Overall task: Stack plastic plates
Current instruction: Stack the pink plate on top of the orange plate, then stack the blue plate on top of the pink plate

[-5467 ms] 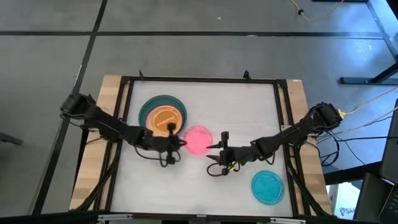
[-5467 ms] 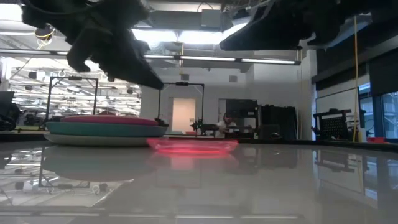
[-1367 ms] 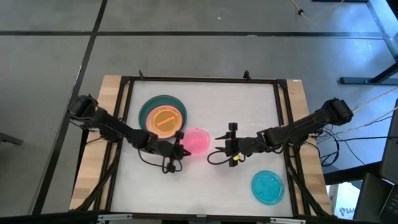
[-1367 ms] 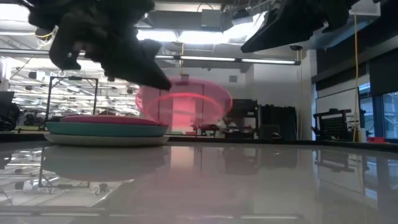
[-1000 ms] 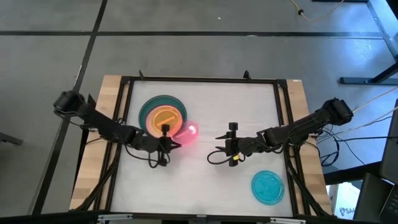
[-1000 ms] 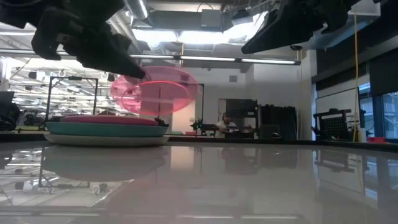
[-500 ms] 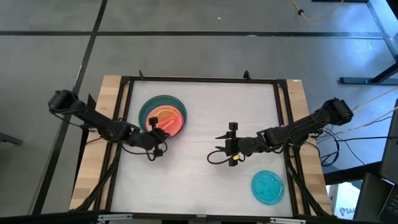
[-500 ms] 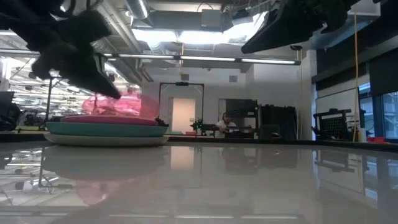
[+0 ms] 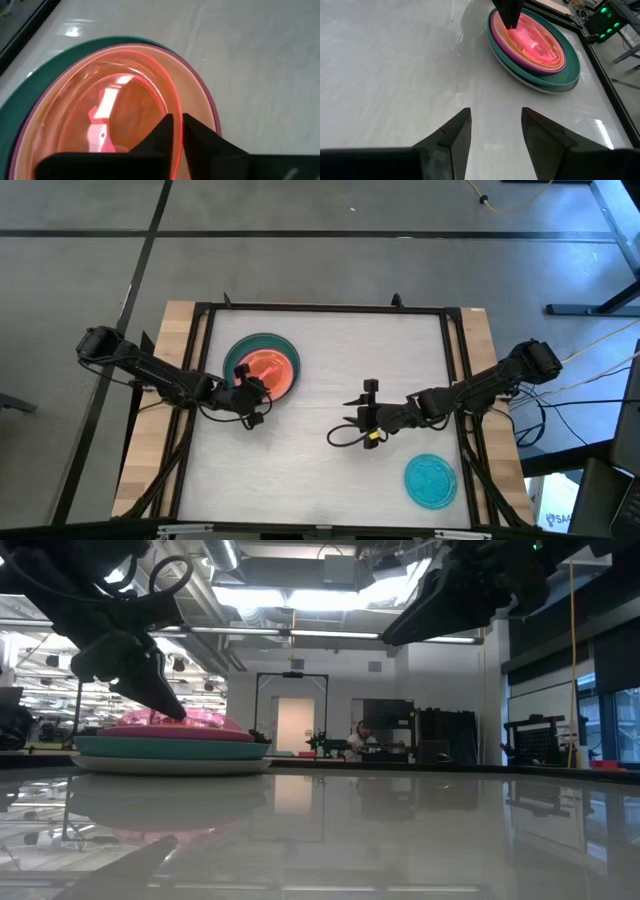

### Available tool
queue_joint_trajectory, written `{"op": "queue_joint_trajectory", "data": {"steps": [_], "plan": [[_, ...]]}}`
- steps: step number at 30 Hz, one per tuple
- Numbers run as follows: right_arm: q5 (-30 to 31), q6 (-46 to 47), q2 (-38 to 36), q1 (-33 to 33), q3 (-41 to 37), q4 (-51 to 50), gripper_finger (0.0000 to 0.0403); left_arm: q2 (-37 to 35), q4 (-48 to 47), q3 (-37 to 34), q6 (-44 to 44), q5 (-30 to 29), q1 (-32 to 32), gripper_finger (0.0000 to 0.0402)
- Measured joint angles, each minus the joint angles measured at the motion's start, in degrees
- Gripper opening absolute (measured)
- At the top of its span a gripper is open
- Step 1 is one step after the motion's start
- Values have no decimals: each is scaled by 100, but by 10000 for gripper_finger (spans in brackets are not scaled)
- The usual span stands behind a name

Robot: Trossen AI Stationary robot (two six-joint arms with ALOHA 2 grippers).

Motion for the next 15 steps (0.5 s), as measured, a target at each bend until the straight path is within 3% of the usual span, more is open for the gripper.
{"op": "queue_joint_trajectory", "data": {"steps": [8, 15], "plan": [[-281, 40, -11, 15, 0, -10, 166, 2, 113, 0, -32, 136, -9, 115], [-711, 260, -11, 14, 0, 19, 166, 2, 764, 72, 469, 133, -157, 142]]}}
